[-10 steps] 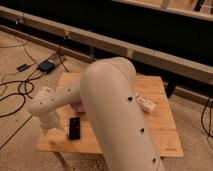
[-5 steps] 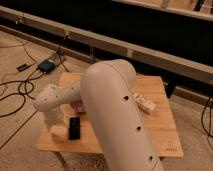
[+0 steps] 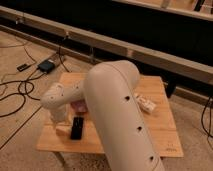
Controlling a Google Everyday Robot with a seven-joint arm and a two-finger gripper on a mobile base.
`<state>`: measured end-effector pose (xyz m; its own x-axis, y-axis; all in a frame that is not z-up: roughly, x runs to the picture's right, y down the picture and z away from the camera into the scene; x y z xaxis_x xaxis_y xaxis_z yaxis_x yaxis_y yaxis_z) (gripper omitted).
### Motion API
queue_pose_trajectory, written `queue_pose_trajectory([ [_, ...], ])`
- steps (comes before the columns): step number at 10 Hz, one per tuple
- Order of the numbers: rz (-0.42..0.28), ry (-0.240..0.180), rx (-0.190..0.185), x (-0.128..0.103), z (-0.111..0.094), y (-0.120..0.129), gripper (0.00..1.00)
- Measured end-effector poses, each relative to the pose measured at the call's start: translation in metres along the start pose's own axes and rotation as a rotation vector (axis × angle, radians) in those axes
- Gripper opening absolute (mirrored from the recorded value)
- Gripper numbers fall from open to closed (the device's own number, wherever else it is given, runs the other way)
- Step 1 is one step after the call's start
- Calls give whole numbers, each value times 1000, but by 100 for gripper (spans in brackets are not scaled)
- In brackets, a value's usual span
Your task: Push the eraser across the table
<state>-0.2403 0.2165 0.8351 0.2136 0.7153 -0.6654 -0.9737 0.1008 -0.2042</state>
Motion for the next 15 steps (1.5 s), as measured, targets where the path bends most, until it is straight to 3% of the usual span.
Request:
queue_pose_trajectory([
  [5, 84, -7, 24, 8, -10, -52, 65],
  [15, 271, 21, 50, 48, -25, -153, 65],
])
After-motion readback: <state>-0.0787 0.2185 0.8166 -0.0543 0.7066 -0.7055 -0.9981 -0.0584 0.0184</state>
